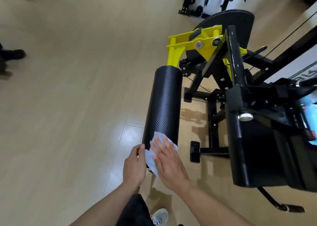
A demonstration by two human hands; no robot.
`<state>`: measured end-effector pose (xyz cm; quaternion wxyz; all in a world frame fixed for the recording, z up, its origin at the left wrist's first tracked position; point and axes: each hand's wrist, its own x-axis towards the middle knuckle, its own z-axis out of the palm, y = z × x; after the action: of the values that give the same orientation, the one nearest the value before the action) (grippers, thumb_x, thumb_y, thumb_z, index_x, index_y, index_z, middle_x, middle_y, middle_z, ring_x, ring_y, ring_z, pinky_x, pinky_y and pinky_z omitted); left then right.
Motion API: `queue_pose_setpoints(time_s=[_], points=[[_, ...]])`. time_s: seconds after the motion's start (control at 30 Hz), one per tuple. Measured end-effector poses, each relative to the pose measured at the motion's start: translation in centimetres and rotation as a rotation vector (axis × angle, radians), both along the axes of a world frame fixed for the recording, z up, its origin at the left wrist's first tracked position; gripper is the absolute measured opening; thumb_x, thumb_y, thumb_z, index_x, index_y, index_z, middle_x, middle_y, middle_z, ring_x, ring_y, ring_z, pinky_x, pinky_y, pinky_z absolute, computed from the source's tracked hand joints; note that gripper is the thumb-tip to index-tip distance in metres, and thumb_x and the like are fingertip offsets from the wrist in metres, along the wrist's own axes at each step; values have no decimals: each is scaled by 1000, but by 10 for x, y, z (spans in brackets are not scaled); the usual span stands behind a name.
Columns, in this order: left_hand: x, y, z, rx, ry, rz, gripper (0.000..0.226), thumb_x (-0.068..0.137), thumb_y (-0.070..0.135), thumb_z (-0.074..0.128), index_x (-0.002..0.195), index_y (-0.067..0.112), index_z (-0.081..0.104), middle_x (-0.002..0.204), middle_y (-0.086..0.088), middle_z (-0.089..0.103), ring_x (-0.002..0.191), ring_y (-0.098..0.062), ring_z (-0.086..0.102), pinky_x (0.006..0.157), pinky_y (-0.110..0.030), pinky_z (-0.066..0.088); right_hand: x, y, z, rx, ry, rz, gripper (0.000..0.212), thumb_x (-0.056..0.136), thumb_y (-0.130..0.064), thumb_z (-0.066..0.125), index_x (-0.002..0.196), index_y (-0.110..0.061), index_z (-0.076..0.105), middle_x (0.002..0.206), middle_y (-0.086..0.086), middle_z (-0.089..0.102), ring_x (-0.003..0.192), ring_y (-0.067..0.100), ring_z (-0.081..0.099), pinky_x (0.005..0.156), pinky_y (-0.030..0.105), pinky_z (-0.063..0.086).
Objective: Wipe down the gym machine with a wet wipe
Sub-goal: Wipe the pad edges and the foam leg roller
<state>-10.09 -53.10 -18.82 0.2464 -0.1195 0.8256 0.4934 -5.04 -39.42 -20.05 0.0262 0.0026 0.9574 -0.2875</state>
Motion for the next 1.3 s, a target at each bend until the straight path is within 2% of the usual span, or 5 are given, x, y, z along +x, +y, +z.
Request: queue_pose_setpoints(time_s=[0.33, 0.47, 0.63, 0.93, 1.3], points=[[-53, 6, -2, -102, -109, -69, 52, 97, 66, 36, 132, 32, 54, 117, 5, 71, 94, -12, 64, 74, -25, 46, -143, 77, 16, 169, -116, 104, 51, 112, -36, 20, 161, -24, 16, 168, -14, 4, 153, 6, -20, 125, 32, -14], [-58, 19, 3, -99, 185, -359, 83, 91, 75, 40, 159, 38, 9, 166, 17, 15, 150, -5, 22, 122, -33, 27, -192, 92, 12, 172, -100, 48, 51, 112, -34, 22, 161, -23, 18, 166, -15, 2, 154, 9, -19, 124, 31, -14], [-61, 42, -8, -182, 346, -673, 109, 84, 78, 49, 153, 40, -28, 160, 14, -38, 150, -8, -30, 127, -39, 2, -253, 116, 10, 233, -115, -194, 54, 112, -32, 19, 162, -14, 12, 170, -3, 0, 155, 22, -16, 126, 37, -10], [-69, 23, -16, 22, 303, -617, 108, 84, 70, 64, 156, 46, -14, 161, 28, -28, 151, 3, -18, 126, -35, 11, -312, 142, 20, 305, -93, -410, 56, 111, -36, 31, 161, -14, 20, 171, 9, 2, 157, 27, -2, 127, 40, 5], [-28, 11, -17, 147, 43, -272, 67, 98, 61, 38, 158, 44, 12, 165, 24, 14, 149, 5, 18, 125, -29, 17, -110, 82, 12, 26, 18, 199, 48, 108, -30, 33, 152, -16, 45, 160, -4, 37, 155, 8, 7, 127, 32, 8]])
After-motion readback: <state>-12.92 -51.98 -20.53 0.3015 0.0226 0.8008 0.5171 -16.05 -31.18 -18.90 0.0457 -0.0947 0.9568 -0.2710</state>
